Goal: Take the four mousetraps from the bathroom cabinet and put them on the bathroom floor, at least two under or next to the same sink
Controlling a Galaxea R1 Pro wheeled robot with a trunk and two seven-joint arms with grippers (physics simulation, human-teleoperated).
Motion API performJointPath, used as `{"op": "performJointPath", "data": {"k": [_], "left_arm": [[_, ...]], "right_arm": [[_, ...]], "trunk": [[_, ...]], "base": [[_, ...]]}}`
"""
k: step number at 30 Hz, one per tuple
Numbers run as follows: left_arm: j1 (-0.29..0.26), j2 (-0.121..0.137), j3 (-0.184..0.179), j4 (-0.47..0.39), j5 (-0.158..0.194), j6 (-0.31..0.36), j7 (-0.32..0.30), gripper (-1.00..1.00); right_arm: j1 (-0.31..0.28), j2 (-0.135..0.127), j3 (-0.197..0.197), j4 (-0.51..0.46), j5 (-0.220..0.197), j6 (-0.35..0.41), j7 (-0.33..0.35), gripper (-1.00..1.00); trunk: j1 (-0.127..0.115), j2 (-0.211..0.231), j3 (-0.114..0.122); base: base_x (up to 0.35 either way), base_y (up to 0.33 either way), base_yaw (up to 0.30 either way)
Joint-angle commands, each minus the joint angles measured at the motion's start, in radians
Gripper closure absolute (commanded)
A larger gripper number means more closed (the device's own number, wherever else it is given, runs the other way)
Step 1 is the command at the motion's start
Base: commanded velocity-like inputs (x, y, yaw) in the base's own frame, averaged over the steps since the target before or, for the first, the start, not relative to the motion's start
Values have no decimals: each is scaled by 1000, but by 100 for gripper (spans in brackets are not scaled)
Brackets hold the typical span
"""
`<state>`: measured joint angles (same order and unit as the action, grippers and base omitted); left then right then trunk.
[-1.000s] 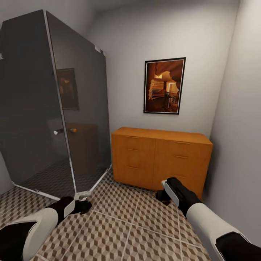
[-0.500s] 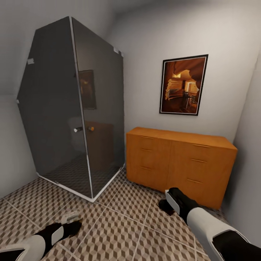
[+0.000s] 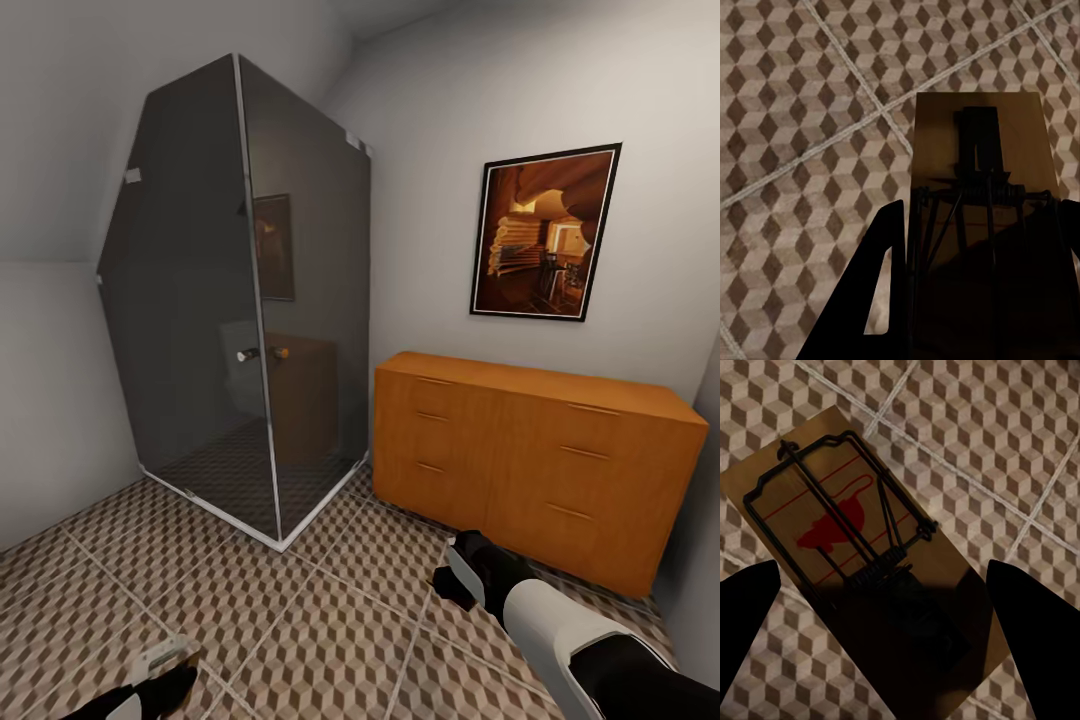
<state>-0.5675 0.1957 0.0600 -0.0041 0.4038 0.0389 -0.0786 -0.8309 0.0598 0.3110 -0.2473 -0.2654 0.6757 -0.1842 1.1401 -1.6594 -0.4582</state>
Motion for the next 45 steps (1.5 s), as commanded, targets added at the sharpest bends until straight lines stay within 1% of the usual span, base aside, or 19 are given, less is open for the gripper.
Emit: {"op": "performJointPath", "data": {"k": [1, 5, 6, 10, 24, 45], "left_arm": [[-1, -1, 6, 0, 2, 6, -1, 100], [0, -3, 6, 0, 3, 10, -3, 100], [0, -3, 6, 0, 3, 10, -2, 100], [0, -2, 6, 0, 3, 11, -1, 100], [1, -4, 6, 0, 4, -3, 0, 100], [1, -4, 6, 0, 3, -4, 0, 100]], "right_arm": [[0, -1, 6, -1, -11, 4, -6, 100], [0, -1, 6, -1, -10, -6, -5, 100], [1, 1, 6, -1, 9, -24, -5, 100], [1, 1, 6, -1, 20, -29, -4, 100], [1, 2, 6, -1, 23, -31, -5, 100], [1, 2, 6, -1, 23, -31, -4, 100]], "trunk": [[0, -1, -1], [0, -1, -1], [0, -1, -1], [0, -1, -1], [0, -1, -1], [0, -1, -1]], "base": [[0, 0, 144], [0, 0, 256], [0, 0, 297], [0, 0, 299], [0, 0, 300], [0, 0, 300]]}}
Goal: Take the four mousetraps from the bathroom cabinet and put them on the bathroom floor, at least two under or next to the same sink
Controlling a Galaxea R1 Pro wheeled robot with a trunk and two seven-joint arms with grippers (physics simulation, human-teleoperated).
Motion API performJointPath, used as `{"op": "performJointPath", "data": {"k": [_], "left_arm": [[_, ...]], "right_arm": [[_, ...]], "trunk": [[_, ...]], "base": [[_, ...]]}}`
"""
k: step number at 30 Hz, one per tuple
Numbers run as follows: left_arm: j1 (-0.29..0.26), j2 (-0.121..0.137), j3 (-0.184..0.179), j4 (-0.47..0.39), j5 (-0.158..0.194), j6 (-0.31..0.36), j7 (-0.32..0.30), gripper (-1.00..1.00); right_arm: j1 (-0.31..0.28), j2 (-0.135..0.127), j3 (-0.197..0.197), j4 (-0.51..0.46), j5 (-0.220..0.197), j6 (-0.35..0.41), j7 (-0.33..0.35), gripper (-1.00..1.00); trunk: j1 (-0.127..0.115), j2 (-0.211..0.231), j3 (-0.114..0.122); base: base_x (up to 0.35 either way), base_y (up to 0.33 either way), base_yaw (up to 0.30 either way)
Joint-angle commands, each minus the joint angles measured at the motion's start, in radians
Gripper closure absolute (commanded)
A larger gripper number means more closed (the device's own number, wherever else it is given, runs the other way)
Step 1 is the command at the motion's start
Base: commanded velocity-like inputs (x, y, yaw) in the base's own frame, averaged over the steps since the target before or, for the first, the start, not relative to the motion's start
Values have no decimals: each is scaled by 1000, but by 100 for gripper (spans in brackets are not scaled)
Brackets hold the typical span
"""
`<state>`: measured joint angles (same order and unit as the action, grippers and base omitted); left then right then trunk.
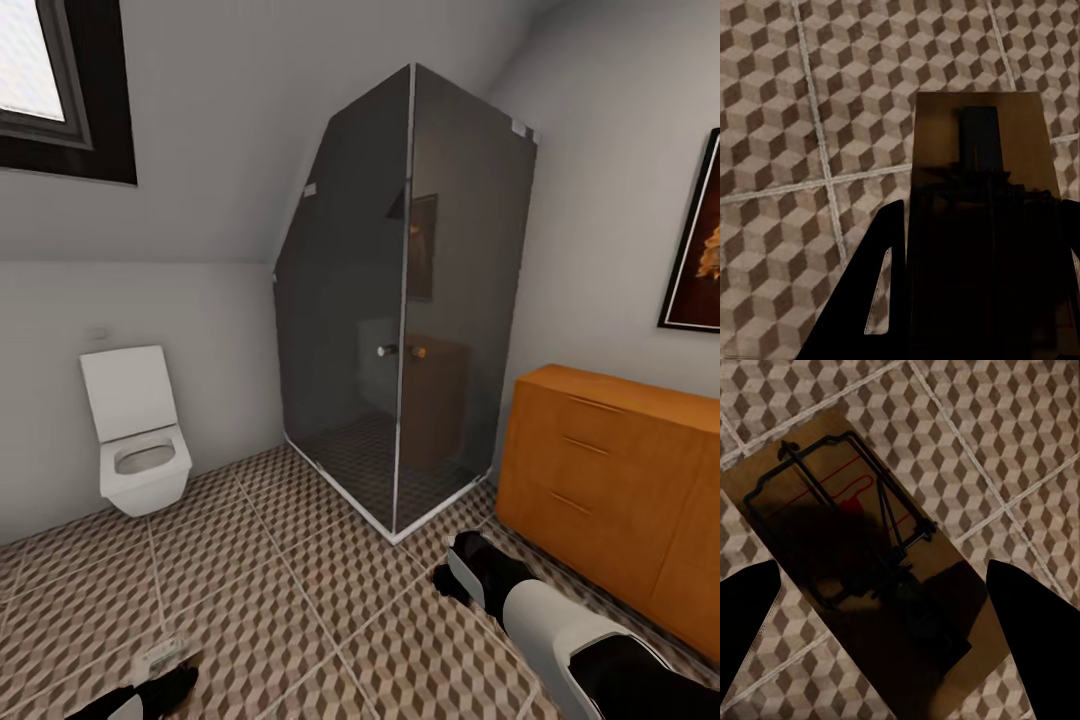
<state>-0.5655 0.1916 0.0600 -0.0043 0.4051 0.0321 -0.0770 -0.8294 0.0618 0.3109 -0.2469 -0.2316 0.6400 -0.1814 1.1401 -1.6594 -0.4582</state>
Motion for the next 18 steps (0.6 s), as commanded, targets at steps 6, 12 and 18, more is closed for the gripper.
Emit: {"op": "performJointPath", "data": {"k": [6, 12, 18], "left_arm": [[-1, -1, 6, 0, 1, 3, -1, 100], [-1, -3, 6, 0, 1, 3, 0, 100], [-1, -4, 5, 0, 0, 3, 0, 100]], "right_arm": [[-1, 0, 7, -2, -11, 4, -7, 100], [-1, 0, 7, -2, -11, 4, -7, 100], [-1, 0, 7, -1, -11, 4, -7, 100]], "trunk": [[0, -1, -1], [0, -1, -1], [0, -1, -1]], "base": [[0, 0, 300], [0, 0, 300], [0, 0, 300]]}}
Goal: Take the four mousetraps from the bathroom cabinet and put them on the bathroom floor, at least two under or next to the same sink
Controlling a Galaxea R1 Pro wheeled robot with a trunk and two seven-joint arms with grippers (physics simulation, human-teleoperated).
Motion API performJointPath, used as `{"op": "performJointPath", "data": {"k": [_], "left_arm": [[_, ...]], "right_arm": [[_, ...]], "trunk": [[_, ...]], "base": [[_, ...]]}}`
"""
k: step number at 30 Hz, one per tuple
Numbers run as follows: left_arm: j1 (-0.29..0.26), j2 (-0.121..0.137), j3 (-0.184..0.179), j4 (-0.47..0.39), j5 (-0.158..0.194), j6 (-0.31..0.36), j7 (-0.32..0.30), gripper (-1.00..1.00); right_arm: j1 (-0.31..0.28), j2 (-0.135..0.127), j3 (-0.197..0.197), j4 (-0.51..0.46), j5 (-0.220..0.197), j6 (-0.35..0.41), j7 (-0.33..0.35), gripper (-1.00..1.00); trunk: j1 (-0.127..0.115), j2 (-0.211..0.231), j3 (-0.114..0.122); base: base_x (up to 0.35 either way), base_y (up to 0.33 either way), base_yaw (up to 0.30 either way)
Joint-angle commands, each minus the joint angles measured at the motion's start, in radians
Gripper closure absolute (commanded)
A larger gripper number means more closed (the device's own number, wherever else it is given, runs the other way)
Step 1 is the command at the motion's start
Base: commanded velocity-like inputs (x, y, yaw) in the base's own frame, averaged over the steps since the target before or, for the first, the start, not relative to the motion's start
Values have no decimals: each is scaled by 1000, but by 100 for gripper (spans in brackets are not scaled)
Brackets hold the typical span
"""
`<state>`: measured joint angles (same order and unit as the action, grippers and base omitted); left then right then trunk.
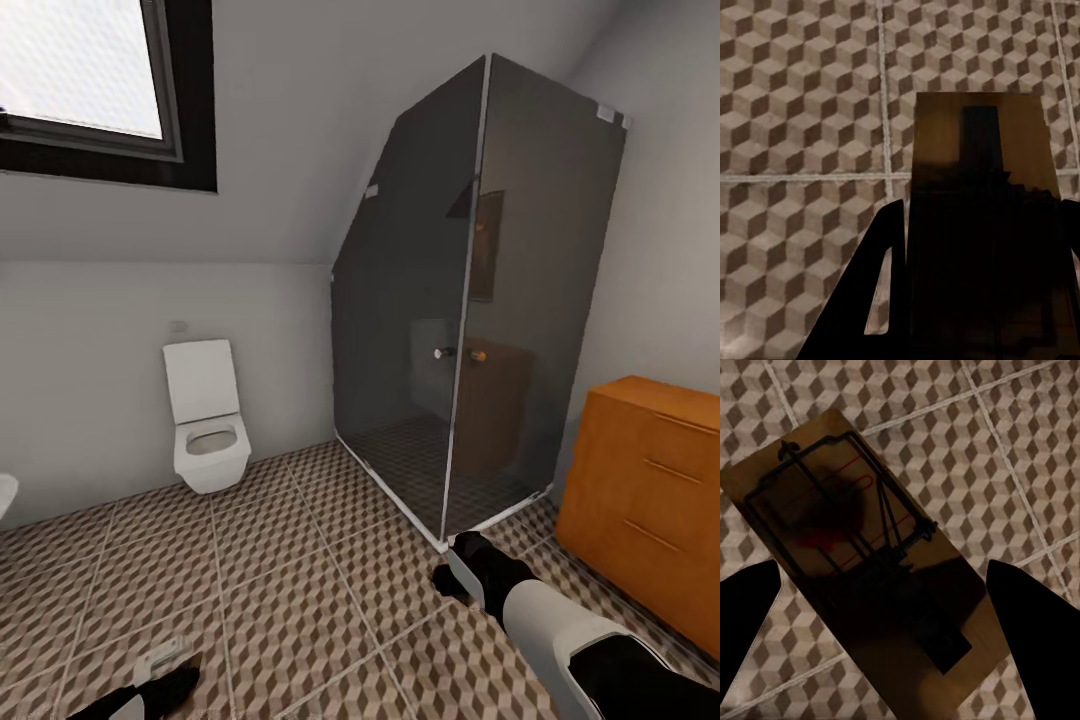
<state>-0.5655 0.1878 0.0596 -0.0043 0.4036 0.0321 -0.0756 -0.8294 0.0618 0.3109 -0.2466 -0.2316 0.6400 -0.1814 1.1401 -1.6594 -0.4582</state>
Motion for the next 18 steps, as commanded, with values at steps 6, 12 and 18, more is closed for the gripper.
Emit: {"op": "performJointPath", "data": {"k": [6, 12, 18], "left_arm": [[-1, 0, 5, 0, 1, 3, 0, 100], [-1, 0, 6, 0, 2, 2, 0, 100], [-1, 24, 9, -19, -3, 3, -5, 100]], "right_arm": [[0, 4, 7, -2, -10, 4, -7, 100], [1, 9, 7, -2, -9, 4, -7, 100], [1, 9, 7, -2, -8, 4, -7, 100]], "trunk": [[0, -1, -1], [0, -1, -1], [0, -1, -1]], "base": [[0, 0, 300], [5, 0, 300], [266, 0, 300]]}}
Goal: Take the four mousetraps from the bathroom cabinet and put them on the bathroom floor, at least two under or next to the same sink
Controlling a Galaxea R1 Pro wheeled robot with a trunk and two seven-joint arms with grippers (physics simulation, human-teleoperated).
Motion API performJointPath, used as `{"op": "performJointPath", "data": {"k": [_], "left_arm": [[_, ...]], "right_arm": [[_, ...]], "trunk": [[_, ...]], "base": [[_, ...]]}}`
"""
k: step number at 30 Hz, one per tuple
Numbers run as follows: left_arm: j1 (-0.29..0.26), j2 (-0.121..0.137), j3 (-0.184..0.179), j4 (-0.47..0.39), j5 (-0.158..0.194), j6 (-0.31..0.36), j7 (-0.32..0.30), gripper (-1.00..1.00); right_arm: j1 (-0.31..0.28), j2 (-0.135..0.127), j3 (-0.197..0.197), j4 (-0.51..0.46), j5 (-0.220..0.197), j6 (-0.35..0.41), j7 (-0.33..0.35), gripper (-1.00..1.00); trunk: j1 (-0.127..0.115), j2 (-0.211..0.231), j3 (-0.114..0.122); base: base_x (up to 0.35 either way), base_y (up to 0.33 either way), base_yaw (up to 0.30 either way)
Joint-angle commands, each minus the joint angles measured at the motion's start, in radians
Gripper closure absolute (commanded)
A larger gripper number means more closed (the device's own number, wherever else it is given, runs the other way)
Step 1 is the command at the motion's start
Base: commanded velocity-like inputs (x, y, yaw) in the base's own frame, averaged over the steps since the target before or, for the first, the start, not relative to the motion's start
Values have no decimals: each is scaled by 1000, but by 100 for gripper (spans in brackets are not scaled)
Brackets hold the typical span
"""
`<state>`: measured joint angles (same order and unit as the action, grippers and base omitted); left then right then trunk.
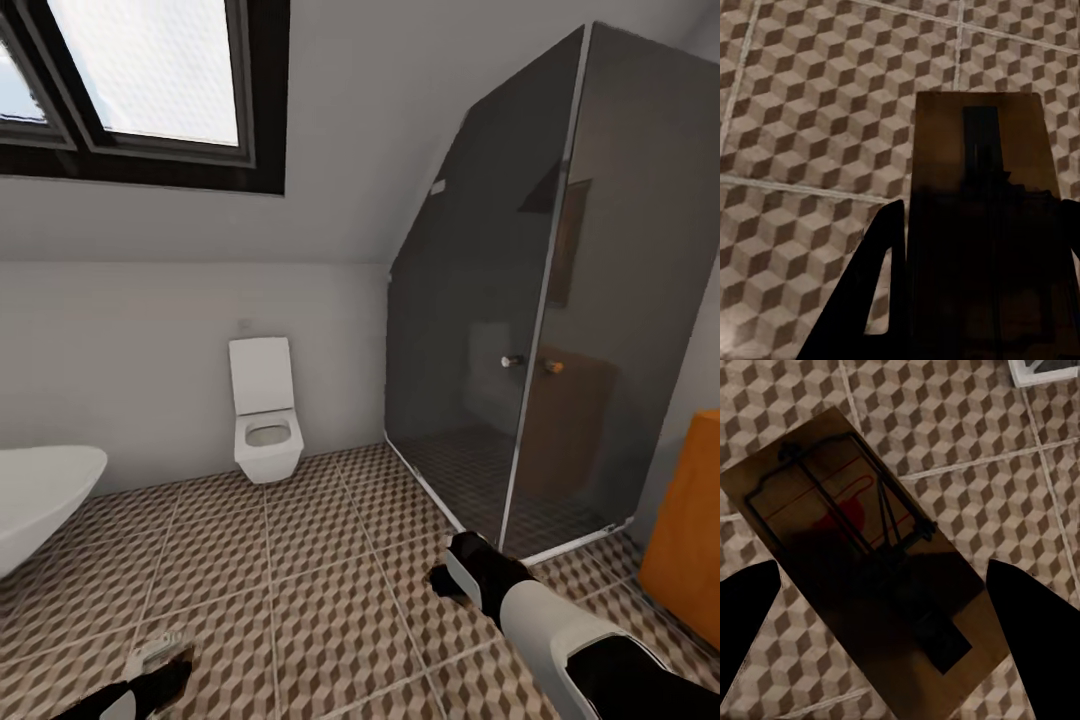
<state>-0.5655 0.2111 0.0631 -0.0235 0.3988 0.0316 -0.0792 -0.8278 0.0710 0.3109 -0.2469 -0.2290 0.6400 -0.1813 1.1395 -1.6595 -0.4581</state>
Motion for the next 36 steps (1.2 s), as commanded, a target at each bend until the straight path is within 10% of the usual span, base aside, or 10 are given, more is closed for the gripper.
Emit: {"op": "performJointPath", "data": {"k": [1, 23, 32, 36], "left_arm": [[-1, 3, 6, -1, 1, 3, -2, 100], [-1, 45, 6, -130, 2, 24, 2, 100], [-1, 84, 5, -377, -5, 153, 1, 100], [-1, 90, 0, -608, -18, 328, 3, 100]], "right_arm": [[-1, -1, 7, -2, -11, 4, -7, 100], [-1, -8, 6, -2, -8, -19, -8, 100], [-1, -10, 5, -2, -6, -25, -12, 100], [-1, -12, 1, -3, -8, -65, -22, 100]], "trunk": [[0, -1, -1], [0, -1, -1], [0, -1, -1], [0, -1, -1]], "base": [[314, 0, 300], [321, 0, 300], [322, 0, 300], [323, 0, 300]]}}
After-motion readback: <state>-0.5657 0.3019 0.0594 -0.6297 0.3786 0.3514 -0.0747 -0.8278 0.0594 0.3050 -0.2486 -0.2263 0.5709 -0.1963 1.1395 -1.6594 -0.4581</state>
